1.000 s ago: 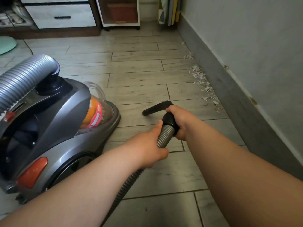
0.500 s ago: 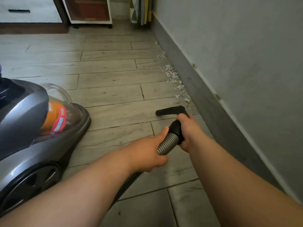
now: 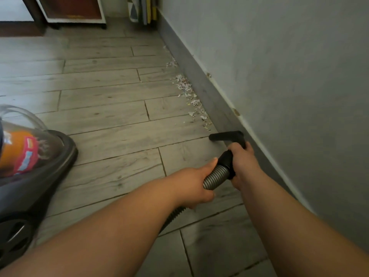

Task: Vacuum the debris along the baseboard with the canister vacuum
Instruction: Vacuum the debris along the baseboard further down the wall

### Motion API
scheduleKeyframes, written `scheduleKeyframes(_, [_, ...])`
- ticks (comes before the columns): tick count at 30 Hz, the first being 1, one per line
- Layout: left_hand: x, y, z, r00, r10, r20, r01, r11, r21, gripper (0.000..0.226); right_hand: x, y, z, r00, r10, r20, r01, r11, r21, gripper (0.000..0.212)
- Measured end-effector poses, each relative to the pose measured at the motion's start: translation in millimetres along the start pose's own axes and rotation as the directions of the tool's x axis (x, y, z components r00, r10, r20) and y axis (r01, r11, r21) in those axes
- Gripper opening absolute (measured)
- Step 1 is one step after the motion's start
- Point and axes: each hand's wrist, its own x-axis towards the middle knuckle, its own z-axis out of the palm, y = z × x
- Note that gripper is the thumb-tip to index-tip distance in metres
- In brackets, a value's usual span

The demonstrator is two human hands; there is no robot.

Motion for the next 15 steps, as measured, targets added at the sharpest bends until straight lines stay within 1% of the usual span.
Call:
scheduleKeyframes(4, [16.0,10.6,-2.3,1.0,0.01,0.013,-0.01,1.0,0.008,0.091,10.1,-7.5,-9.0,0.999,-0.033,-0.032,0.034,0.999,0.029,0.066])
scheduleKeyframes(12, [20.4,20.2,-1.7,1.0,0.0,0.003,0.0,0.999,-0.051,0.091,17.5,-20.0,-13.3,1.0,0.018,0.016,-0.017,0.999,-0.035,0.068])
scheduleKeyframes(15, [11.3,17.9,-1.8,1.0,-0.007,-0.011,0.006,0.999,-0.048,0.091,13.6,-19.9,-8.1,0.999,0.021,0.037,-0.019,0.998,-0.058,0.07])
